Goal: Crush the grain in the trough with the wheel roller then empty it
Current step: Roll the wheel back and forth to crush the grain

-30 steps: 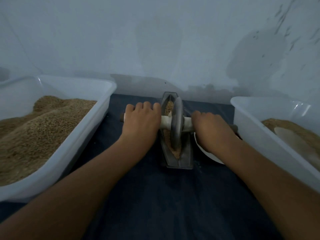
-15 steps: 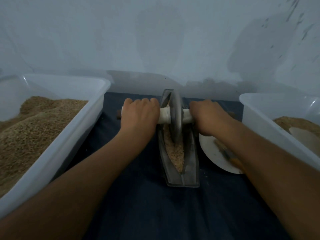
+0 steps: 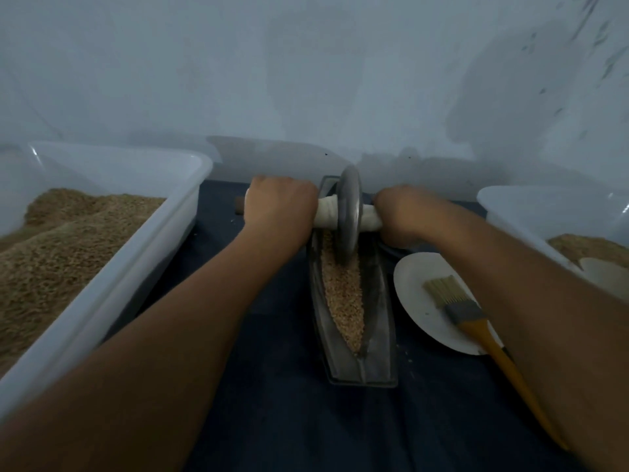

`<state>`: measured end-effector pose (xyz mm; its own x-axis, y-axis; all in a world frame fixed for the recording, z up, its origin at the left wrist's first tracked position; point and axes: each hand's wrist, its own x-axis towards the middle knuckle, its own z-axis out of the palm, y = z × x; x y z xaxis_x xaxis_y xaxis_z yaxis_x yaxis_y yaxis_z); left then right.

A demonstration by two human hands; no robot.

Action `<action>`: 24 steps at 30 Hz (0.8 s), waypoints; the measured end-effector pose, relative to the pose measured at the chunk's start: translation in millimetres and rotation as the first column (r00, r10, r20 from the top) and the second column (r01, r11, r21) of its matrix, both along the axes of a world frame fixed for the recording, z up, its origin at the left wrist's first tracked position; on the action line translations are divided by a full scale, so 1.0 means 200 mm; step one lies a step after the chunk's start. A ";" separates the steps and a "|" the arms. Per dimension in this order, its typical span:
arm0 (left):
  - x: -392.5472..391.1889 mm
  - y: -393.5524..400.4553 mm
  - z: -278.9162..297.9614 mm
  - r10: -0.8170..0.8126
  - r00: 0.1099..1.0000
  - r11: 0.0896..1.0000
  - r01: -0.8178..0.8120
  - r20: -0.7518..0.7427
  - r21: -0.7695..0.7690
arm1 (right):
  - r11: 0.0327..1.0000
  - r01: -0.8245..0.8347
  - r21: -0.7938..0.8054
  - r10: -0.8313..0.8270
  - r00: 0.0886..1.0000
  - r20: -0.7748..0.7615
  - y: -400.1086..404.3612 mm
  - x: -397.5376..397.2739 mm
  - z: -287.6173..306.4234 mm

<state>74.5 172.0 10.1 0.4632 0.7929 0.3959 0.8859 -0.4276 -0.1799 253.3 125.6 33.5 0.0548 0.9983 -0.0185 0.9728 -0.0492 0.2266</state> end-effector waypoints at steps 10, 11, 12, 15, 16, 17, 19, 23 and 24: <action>-0.12 -0.28 -0.05 -0.011 0.999 1.000 0.010 0.030 0.018 | 0.966 -0.073 0.247 0.067 0.997 0.032 -0.31 -0.08 -0.10; -0.12 -0.32 -0.04 -0.006 1.000 0.999 0.005 0.022 0.035 | 0.966 -0.067 0.249 0.066 0.998 0.015 -0.35 -0.09 -0.10; -0.13 -0.36 -0.04 -0.001 1.000 0.999 0.001 0.012 0.048 | 0.966 -0.062 0.252 0.064 0.998 0.000 -0.39 -0.10 -0.11; -0.15 -0.45 -0.05 0.002 1.000 0.996 -0.002 -0.006 0.093 | 0.951 -0.072 0.300 0.080 0.997 -0.014 -0.51 -0.12 -0.11; -0.16 -0.47 -0.06 0.001 1.000 0.995 -0.001 -0.006 0.104 | 0.942 -0.084 0.325 0.093 0.996 -0.013 -0.54 -0.13 -0.11; -0.16 -0.48 -0.07 0.001 1.000 0.994 -0.001 -0.003 0.107 | 0.934 -0.098 0.344 0.104 0.995 0.002 -0.57 -0.14 -0.12; -0.18 -0.49 -0.08 0.009 1.000 0.996 -0.009 0.005 0.090 | 0.928 -0.122 0.351 0.114 0.993 0.043 -0.58 -0.15 -0.11; -0.16 -0.43 -0.08 0.007 1.000 0.997 -0.008 0.020 0.081 | 0.944 -0.094 0.316 0.090 0.996 0.026 -0.48 -0.14 -0.11; -0.15 -0.40 -0.08 0.006 1.000 0.997 -0.007 0.022 0.080 | 0.951 -0.085 0.298 0.076 0.996 0.043 -0.45 -0.13 -0.11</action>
<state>44.1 92.4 -6.5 0.4485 0.7613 0.4682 0.8927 -0.4069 -0.1936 228.1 36.6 11.6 -0.0300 0.9588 0.2824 0.9692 -0.0412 0.2429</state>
